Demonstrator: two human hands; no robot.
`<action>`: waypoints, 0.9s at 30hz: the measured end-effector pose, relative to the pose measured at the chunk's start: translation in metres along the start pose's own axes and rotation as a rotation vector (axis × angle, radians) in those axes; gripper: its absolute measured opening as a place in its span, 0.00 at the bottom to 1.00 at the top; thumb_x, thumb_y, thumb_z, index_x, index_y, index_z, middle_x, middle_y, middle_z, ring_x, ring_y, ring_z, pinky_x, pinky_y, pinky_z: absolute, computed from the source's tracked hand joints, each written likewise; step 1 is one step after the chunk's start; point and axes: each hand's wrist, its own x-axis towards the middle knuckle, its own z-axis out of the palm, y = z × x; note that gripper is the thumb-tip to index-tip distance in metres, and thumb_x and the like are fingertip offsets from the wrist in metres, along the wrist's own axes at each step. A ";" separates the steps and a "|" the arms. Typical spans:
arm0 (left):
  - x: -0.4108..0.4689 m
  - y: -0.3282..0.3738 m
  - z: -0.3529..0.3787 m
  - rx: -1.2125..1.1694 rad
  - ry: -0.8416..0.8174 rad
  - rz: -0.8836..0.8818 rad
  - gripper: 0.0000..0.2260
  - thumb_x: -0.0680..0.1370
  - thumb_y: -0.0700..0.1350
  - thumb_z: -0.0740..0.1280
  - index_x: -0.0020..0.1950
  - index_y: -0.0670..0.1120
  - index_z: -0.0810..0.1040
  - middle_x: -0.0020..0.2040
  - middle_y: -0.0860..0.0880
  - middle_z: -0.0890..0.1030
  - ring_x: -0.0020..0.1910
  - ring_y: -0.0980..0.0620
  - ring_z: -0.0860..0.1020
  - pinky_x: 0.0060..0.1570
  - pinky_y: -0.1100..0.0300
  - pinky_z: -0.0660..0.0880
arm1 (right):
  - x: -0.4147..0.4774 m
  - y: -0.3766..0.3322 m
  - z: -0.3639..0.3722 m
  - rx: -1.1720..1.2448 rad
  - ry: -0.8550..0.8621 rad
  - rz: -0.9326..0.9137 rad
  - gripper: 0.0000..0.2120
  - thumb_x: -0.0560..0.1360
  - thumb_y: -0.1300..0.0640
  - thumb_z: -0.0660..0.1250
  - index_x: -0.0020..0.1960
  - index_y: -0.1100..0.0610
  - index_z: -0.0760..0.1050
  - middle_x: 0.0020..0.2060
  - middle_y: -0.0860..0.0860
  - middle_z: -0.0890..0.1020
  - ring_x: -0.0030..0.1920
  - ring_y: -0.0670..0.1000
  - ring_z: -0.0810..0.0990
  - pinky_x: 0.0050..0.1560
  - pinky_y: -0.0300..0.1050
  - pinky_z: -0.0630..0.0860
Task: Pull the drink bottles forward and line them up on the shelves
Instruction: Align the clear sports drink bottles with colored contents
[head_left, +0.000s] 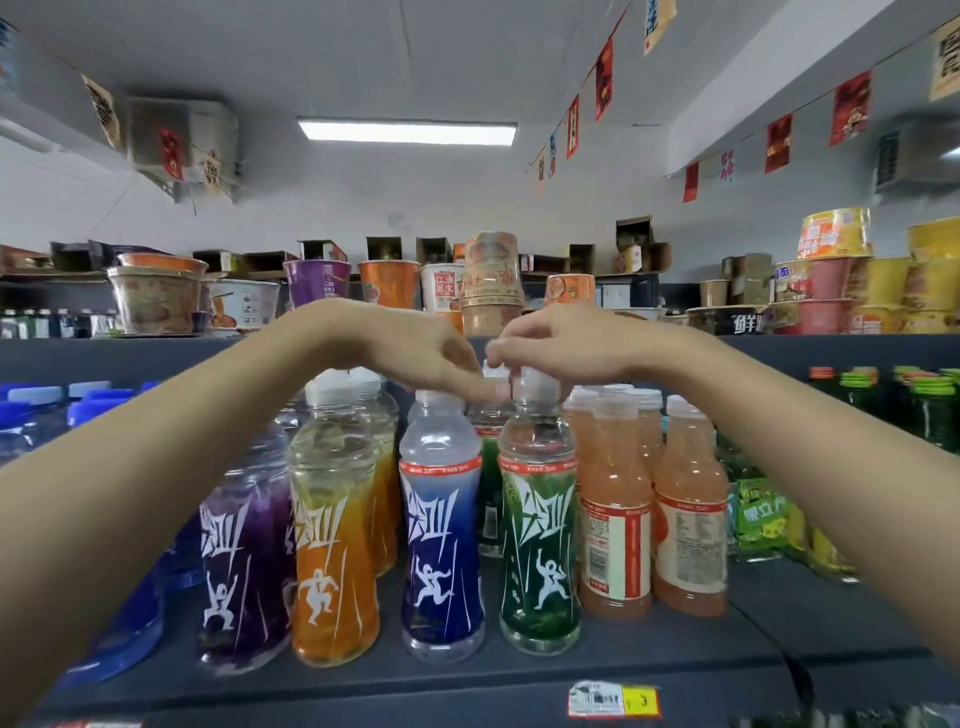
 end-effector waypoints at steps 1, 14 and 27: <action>-0.002 0.001 0.004 0.059 -0.039 0.015 0.33 0.66 0.79 0.64 0.61 0.58 0.78 0.66 0.55 0.77 0.62 0.55 0.77 0.63 0.51 0.75 | -0.006 -0.002 0.003 -0.065 -0.015 -0.031 0.19 0.76 0.33 0.60 0.53 0.44 0.80 0.51 0.46 0.81 0.45 0.46 0.81 0.35 0.39 0.78; -0.001 0.000 0.009 0.160 -0.037 -0.182 0.23 0.64 0.67 0.76 0.50 0.54 0.78 0.50 0.47 0.82 0.48 0.49 0.81 0.42 0.58 0.75 | -0.019 -0.007 0.009 -0.333 -0.105 -0.081 0.12 0.73 0.41 0.73 0.43 0.49 0.79 0.32 0.43 0.81 0.31 0.37 0.78 0.37 0.40 0.71; 0.028 -0.008 -0.017 -0.046 0.032 -0.081 0.15 0.79 0.60 0.66 0.54 0.50 0.83 0.52 0.52 0.83 0.51 0.54 0.81 0.52 0.57 0.76 | 0.033 -0.003 -0.013 -0.140 -0.112 0.052 0.14 0.81 0.40 0.63 0.53 0.48 0.80 0.48 0.47 0.85 0.50 0.48 0.83 0.55 0.48 0.80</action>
